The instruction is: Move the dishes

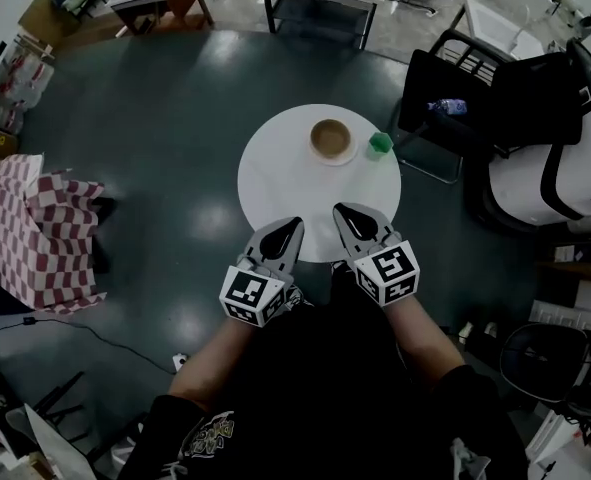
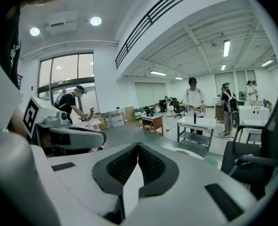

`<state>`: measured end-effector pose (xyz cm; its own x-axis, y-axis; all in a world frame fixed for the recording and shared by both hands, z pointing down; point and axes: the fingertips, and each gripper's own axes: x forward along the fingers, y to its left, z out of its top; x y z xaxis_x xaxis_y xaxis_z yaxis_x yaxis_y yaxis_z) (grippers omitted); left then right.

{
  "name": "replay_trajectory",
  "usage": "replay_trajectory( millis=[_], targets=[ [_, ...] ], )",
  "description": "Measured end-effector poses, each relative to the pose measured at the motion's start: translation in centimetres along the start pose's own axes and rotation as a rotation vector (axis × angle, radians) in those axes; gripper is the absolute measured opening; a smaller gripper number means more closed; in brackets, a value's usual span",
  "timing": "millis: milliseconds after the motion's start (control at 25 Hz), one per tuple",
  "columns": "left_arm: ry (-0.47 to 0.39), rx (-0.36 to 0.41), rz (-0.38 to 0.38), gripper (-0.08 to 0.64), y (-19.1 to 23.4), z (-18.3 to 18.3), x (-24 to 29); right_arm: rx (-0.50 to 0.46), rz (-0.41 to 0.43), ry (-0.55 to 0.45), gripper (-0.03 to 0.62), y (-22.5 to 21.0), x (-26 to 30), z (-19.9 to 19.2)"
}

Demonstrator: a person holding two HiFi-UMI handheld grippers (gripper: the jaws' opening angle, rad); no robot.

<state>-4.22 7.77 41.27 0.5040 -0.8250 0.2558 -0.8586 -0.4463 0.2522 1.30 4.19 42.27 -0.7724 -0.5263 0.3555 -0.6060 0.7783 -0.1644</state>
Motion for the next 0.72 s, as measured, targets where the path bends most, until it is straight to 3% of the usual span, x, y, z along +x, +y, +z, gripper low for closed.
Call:
replay_trajectory(
  millis=[320, 720],
  targets=[
    [-0.002, 0.008, -0.006, 0.005, -1.6, -1.5, -3.3, -0.003, 0.02, -0.006, 0.023, 4.7, -2.2, -1.2],
    [-0.019, 0.026, -0.021, 0.005, -3.0, -1.9, -4.8, -0.008, -0.016, -0.031, 0.021, 5.9, -3.9, -1.6]
  ],
)
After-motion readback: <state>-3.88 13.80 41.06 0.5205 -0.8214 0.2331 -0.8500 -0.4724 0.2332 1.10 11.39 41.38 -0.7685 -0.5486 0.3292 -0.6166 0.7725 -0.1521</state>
